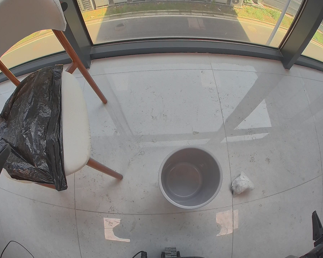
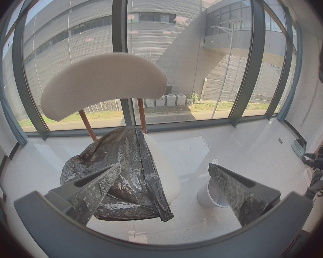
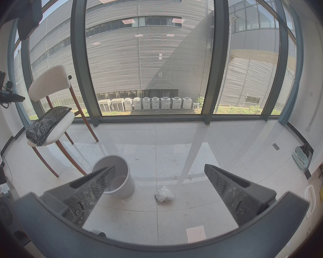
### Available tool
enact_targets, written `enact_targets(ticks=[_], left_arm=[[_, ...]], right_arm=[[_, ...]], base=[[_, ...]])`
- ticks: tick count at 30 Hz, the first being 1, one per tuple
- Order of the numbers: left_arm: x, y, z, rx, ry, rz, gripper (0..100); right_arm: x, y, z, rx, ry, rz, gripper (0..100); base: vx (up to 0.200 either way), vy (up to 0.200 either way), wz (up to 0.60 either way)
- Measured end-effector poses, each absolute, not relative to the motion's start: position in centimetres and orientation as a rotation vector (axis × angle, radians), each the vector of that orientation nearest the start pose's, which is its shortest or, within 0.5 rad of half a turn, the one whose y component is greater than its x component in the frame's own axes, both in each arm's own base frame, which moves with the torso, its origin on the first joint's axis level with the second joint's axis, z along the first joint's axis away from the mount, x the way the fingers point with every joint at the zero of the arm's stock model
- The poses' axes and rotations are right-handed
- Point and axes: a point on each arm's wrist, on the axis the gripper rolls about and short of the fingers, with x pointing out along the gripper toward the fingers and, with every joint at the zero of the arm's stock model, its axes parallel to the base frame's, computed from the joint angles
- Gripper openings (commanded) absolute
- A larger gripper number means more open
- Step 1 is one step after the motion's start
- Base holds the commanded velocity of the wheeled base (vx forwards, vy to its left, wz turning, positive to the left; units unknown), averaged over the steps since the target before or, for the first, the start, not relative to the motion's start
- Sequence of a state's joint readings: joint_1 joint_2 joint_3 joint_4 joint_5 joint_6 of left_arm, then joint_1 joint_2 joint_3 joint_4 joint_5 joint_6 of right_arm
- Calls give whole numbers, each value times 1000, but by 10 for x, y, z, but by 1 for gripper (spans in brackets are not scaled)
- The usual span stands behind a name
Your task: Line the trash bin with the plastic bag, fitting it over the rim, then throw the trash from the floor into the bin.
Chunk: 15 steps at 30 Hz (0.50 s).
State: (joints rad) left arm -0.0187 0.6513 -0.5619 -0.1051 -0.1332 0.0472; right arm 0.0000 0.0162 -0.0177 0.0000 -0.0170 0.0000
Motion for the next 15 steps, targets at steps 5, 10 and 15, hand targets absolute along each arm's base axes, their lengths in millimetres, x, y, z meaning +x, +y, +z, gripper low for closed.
enact_targets(ticks=[5, 10, 15], left_arm=[[74, -5, 247, 40, 61, -166, 100], [99, -6, 247, 36, 105, -169, 100], [123, -6, 245, 34, 143, -165, 100]], right_arm=[[-23, 0, 81, 0, -1, -17, 100], [-23, 0, 81, 0, -1, -17, 100], [-23, 0, 81, 0, -1, -17, 100]], base=[[0, 0, 0], [0, 0, 0], [0, 0, 0]])
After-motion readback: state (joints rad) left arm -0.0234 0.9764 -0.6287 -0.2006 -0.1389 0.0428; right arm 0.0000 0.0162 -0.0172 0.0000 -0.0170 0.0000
